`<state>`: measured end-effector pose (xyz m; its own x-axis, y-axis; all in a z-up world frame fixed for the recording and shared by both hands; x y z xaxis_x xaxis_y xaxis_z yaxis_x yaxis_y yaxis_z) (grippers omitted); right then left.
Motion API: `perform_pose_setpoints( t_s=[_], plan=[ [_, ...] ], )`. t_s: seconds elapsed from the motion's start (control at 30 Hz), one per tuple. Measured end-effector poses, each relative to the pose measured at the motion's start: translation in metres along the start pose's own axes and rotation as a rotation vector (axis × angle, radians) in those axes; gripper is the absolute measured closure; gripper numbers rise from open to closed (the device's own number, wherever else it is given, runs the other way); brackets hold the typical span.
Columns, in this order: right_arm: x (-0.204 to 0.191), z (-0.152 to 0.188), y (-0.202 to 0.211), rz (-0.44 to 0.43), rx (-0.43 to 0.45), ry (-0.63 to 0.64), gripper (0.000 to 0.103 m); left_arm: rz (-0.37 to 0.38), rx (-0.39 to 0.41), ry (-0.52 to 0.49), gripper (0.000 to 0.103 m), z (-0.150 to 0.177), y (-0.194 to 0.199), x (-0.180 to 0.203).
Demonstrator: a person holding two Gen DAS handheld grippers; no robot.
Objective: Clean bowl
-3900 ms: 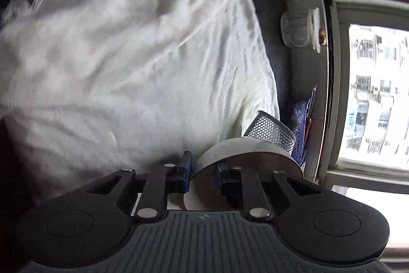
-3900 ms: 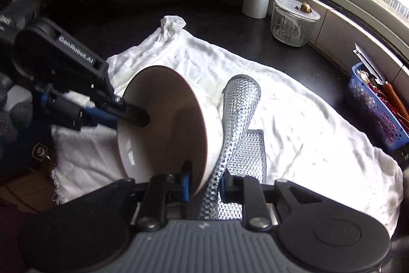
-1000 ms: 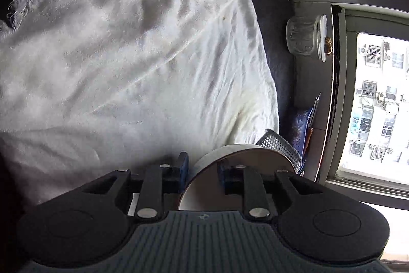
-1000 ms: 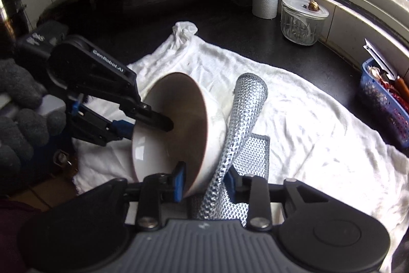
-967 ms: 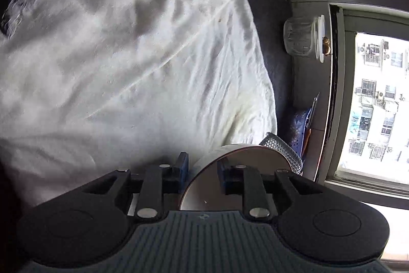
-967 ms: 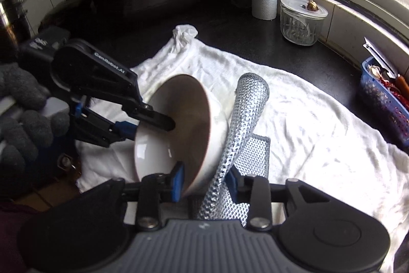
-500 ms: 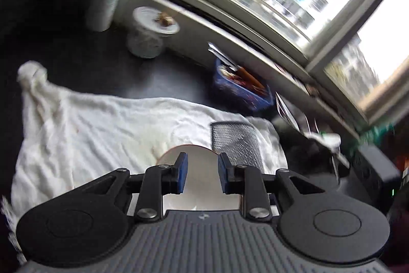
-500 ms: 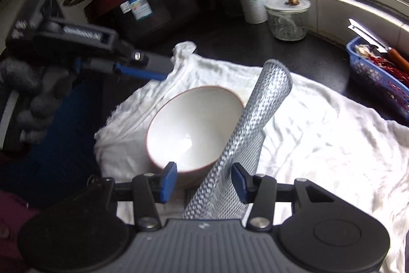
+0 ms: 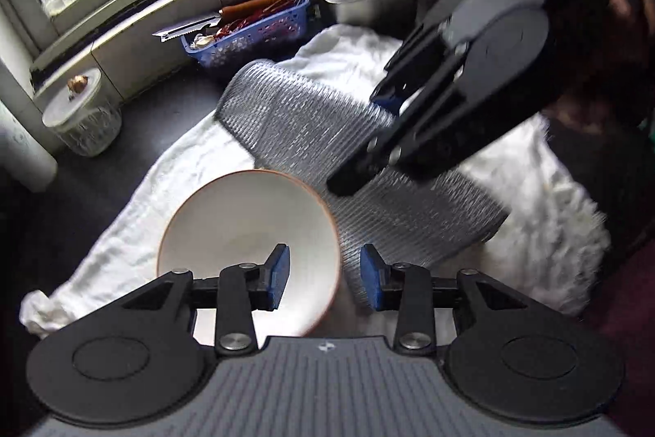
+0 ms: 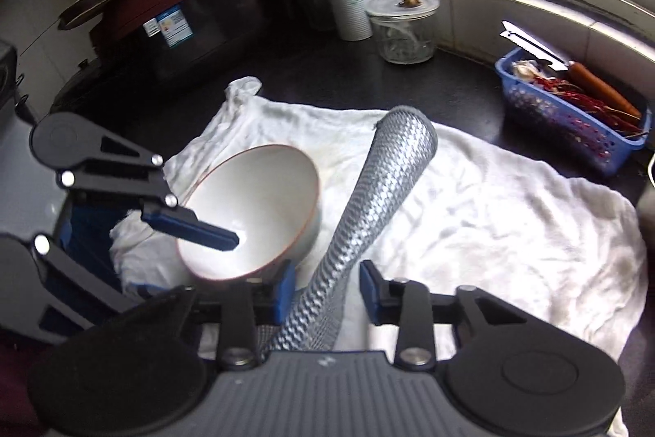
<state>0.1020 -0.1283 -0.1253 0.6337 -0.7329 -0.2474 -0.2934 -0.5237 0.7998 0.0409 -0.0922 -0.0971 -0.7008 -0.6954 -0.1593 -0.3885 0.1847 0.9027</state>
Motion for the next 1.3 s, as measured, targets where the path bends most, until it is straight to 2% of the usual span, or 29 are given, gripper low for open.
perform_pose_setpoints(
  t_s=[0.03, 0.13, 0.17, 0.2, 0.4, 0.43, 0.5, 0.63, 0.83, 1.03, 1.17, 1.3],
  plan=[
    [0.002, 0.000, -0.001, 0.008, 0.001, -0.008, 0.084, 0.003, -0.009, -0.015, 0.074, 0.000, -0.005, 0.002],
    [0.004, 0.000, -0.004, 0.011, 0.007, -0.015, 0.084, 0.022, -0.002, 0.015, 0.080, 0.003, -0.011, -0.003],
    [0.003, 0.000, -0.005, 0.008, 0.006, -0.014, 0.084, 0.039, 0.006, 0.039, 0.090, 0.004, -0.013, -0.007],
    [0.003, -0.001, -0.005, 0.007, 0.010, -0.014, 0.084, 0.064, 0.017, 0.082, 0.094, 0.005, -0.014, -0.012],
    [0.002, -0.005, -0.011, -0.009, 0.009, -0.027, 0.098, 0.358, 0.155, 0.669, 0.095, 0.019, -0.005, -0.093],
    [0.001, -0.006, -0.012, -0.009, 0.009, -0.025, 0.098, 0.426, 0.199, 0.809, 0.096, 0.031, -0.006, -0.112],
    [-0.003, -0.008, -0.013, -0.015, 0.006, -0.015, 0.099, 0.539, 0.266, 1.015, 0.097, 0.056, -0.011, -0.135],
    [-0.011, -0.012, -0.016, -0.010, 0.006, 0.009, 0.099, 0.668, 0.385, 1.271, 0.097, 0.100, -0.017, -0.156],
    [-0.028, -0.025, -0.028, 0.001, -0.010, 0.090, 0.099, 0.729, 0.466, 1.377, 0.097, 0.124, -0.017, -0.167],
    [-0.046, -0.042, -0.051, 0.016, -0.042, 0.244, 0.099, 0.770, 0.476, 1.373, 0.096, 0.126, -0.023, -0.173],
    [-0.054, -0.045, -0.075, 0.027, -0.099, 0.411, 0.099, 0.799, 0.475, 1.369, 0.095, 0.127, -0.026, -0.177],
    [-0.072, -0.040, -0.087, 0.035, -0.100, 0.676, 0.098, 0.812, 0.471, 1.364, 0.095, 0.127, -0.028, -0.178]
  ],
)
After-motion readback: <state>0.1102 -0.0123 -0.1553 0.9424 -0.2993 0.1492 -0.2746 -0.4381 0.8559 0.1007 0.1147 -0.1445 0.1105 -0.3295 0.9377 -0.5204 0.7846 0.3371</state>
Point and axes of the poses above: each gripper's, at about its wrist camera, not at the fingertips, and y roughly against the way its jaws point, x to its right, z to its underside, the point moved 2 cm from there along -y, roughly the way its jaws point, and after that the axes turned 6 degrees about -x, right-handed, at the moved point
